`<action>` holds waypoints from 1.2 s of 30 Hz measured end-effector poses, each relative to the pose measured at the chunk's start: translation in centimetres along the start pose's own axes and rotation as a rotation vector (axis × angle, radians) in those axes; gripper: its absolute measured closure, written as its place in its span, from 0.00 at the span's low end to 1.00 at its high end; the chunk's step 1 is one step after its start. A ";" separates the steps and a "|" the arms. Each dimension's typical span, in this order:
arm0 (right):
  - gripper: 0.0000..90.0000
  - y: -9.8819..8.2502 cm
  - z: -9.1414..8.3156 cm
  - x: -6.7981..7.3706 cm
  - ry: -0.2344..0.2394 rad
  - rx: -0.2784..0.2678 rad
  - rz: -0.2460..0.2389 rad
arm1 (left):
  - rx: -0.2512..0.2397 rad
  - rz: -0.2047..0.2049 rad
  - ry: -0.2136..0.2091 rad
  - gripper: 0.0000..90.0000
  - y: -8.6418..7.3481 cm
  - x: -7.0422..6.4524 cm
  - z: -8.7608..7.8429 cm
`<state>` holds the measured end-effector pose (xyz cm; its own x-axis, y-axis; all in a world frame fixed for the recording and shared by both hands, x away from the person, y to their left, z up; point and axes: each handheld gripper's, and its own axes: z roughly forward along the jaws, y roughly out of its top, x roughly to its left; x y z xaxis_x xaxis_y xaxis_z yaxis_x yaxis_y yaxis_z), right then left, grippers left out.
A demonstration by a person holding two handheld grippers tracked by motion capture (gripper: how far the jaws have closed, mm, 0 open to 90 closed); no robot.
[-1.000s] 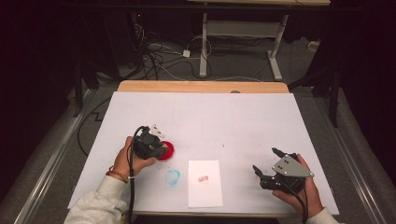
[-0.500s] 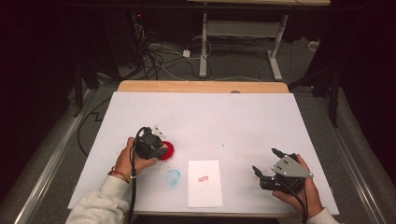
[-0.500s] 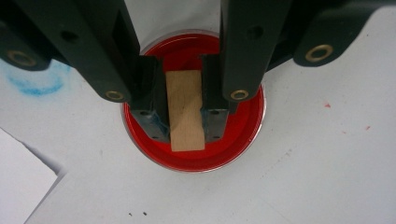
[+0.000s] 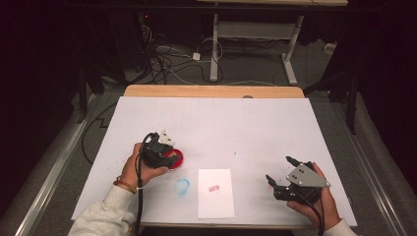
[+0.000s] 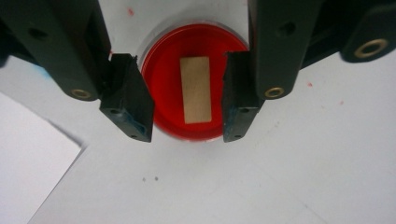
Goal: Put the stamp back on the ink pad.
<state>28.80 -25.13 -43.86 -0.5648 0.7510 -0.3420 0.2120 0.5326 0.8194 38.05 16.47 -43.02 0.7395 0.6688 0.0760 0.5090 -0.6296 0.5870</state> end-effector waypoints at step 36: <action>0.19 0.1 -0.2 0.1 0.000 -0.016 0.004 | -0.413 0.121 0.115 0.20 -0.2 -2.8 -2.9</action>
<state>28.66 -25.09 -43.72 -0.5638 0.7533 -0.3386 0.2017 0.5232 0.8280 34.56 15.87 -41.02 0.7171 0.6544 0.2400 0.1853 -0.5108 0.8395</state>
